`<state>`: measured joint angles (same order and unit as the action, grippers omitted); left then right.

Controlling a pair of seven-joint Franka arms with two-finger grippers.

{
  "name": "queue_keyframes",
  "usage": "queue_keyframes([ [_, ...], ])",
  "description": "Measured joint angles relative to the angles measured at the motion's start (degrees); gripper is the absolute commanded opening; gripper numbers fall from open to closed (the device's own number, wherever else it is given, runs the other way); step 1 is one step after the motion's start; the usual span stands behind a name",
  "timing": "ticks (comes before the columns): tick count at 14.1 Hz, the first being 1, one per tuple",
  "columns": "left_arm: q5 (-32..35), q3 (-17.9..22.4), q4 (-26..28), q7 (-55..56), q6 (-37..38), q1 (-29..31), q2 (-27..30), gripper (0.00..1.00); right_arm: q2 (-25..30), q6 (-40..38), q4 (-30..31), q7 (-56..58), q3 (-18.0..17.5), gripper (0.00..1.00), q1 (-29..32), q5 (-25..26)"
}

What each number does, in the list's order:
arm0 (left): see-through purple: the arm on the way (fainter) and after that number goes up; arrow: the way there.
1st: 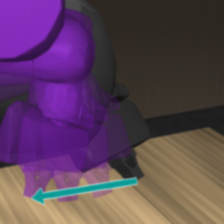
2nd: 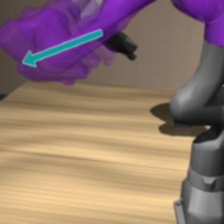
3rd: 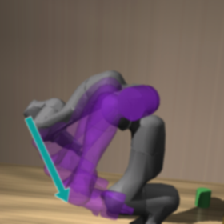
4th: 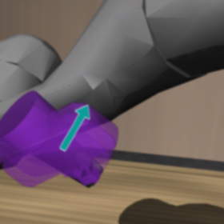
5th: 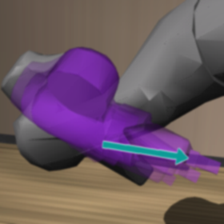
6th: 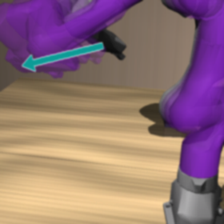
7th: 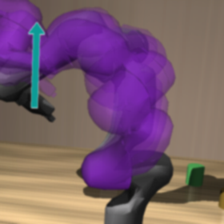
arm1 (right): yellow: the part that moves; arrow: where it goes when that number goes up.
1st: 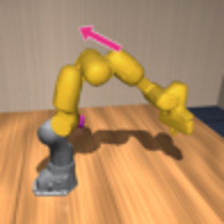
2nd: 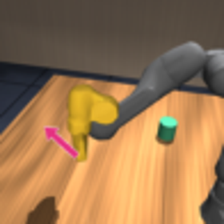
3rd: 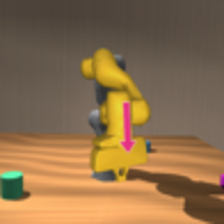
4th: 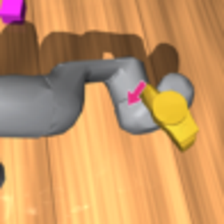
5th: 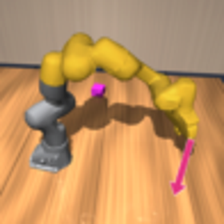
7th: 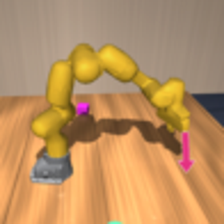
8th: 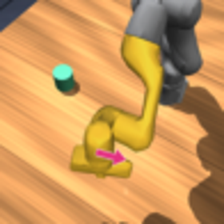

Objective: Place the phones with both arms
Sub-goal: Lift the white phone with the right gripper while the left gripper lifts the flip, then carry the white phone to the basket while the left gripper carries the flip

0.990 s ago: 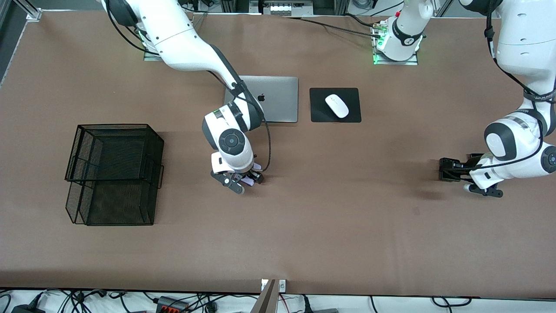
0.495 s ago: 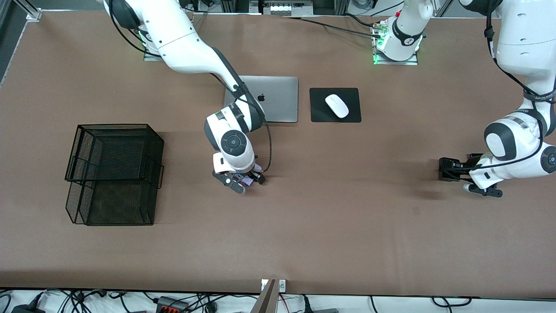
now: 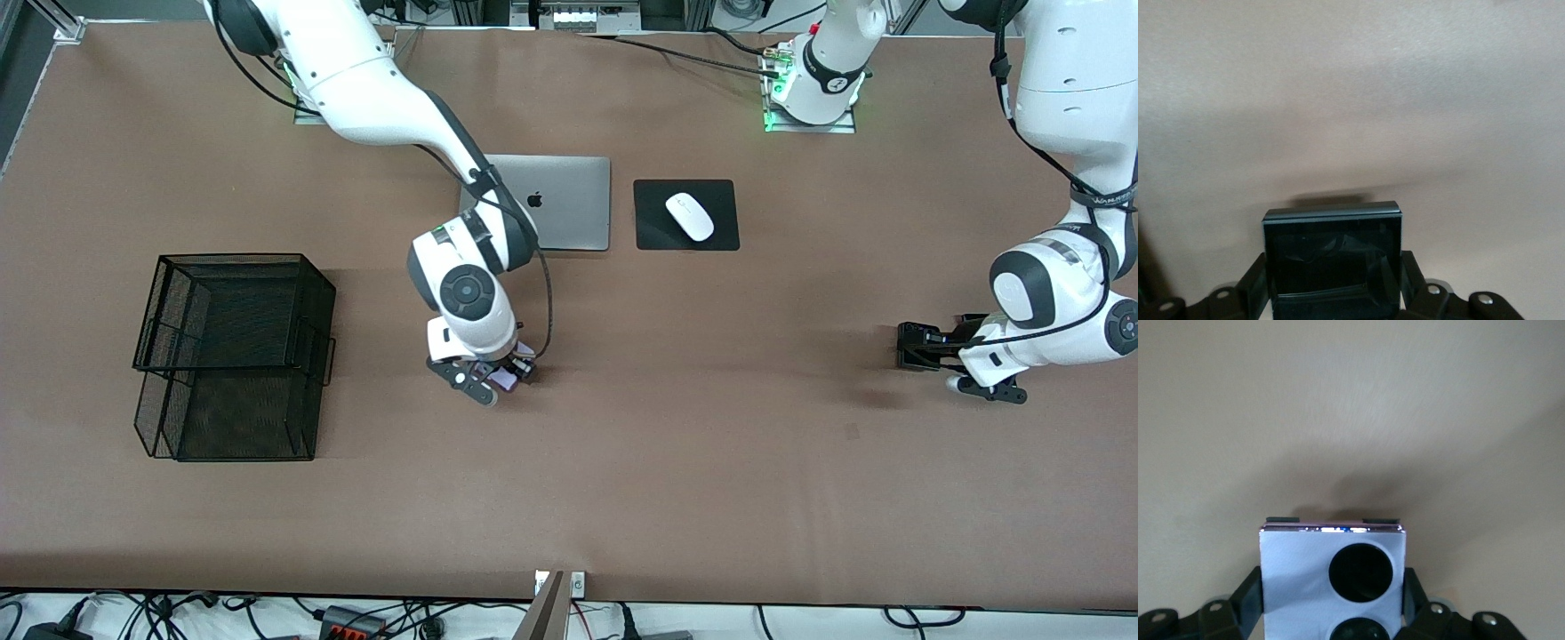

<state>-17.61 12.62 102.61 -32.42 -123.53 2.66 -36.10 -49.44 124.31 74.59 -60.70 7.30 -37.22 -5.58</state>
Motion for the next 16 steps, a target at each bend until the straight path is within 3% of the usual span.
queue_keyframes([
  [3, 0.0, -0.1, -3.8, 5.9, 8.4, -2.5, 0.9, 0.41, 5.4, -9.0, -0.7, 9.6, 0.3, 0.2, 3.9, 0.0],
  [7, -2.9, -0.2, -9.0, 22.1, 17.5, -8.9, 2.2, 0.41, 12.2, -21.3, 1.0, 28.2, 0.9, 0.2, 12.9, 0.1],
  [10, -12.4, -0.4, -10.8, 31.7, 18.0, -16.1, 2.5, 0.41, 17.4, -22.2, 7.3, 43.8, 1.4, 0.2, 20.4, 0.5],
  [13, -22.7, -0.1, -13.5, 44.0, 18.1, -24.5, 2.0, 0.5, 23.2, -22.4, 14.4, 54.5, 1.7, 0.2, 25.2, 0.8],
  [16, -34.5, 4.5, -18.2, 53.7, 17.0, -34.4, -1.6, 0.36, 29.1, -22.4, 21.7, 61.9, 1.8, 0.2, 28.5, 3.1],
])
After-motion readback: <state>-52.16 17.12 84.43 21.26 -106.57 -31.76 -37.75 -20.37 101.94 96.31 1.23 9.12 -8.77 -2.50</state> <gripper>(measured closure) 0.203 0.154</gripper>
